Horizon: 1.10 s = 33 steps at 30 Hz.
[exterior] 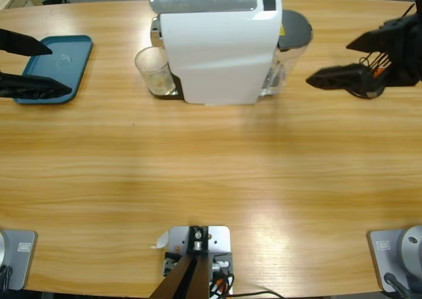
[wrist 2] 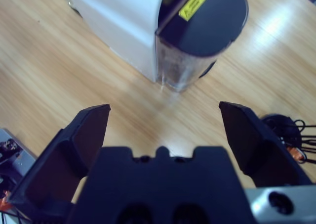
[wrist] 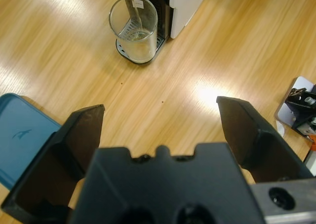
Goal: Pour coffee
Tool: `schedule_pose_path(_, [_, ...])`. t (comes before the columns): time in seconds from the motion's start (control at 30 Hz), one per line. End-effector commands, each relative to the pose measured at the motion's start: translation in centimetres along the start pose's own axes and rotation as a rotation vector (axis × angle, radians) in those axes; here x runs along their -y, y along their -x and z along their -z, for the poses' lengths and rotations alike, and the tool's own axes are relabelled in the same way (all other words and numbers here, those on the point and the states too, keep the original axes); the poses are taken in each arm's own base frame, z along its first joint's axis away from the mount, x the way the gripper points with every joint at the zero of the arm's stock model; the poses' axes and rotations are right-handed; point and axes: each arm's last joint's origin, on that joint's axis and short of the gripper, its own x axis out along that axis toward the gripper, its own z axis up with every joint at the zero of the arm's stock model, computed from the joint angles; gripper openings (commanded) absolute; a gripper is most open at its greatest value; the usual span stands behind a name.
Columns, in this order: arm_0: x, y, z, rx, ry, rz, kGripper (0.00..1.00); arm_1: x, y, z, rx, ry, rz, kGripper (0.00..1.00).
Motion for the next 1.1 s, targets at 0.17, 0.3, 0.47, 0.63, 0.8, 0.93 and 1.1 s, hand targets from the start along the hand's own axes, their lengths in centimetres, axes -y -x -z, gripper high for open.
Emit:
schedule_pose_path(0.17, [-0.4,0.0,1.0,-0.026,0.041,-0.01,1.0,-0.1,-1.7,-0.5,-0.033,0.017,0.019,1.0])
schedule_pose_path(0.3, [-0.5,-0.3,0.9,-0.032,0.039,-0.011,1.0,-0.1,-1.6,-0.6,-0.028,0.017,0.02,1.0])
schedule_pose_path(0.47, [-0.6,-0.6,0.9,-0.038,0.039,-0.007,1.0,-0.1,-1.2,-0.8,-0.019,0.017,0.02,1.0])
schedule_pose_path(0.63, [-0.5,-0.4,0.8,-0.032,0.034,-0.005,1.0,0.0,-0.9,-0.8,-0.013,0.016,0.042,1.0])
schedule_pose_path(0.8, [-0.3,0.1,0.6,-0.011,0.025,-0.004,1.0,0.1,-0.5,-0.7,-0.001,0.016,0.052,1.0])
schedule_pose_path(0.93, [-0.4,0.1,0.4,-0.001,0.018,-0.009,1.0,0.1,0.0,-0.3,0.004,0.016,0.052,1.0])
schedule_pose_path(1.1, [-0.3,0.2,0.4,0.005,0.014,-0.003,1.0,0.1,0.3,-0.2,0.008,0.015,0.053,1.0])
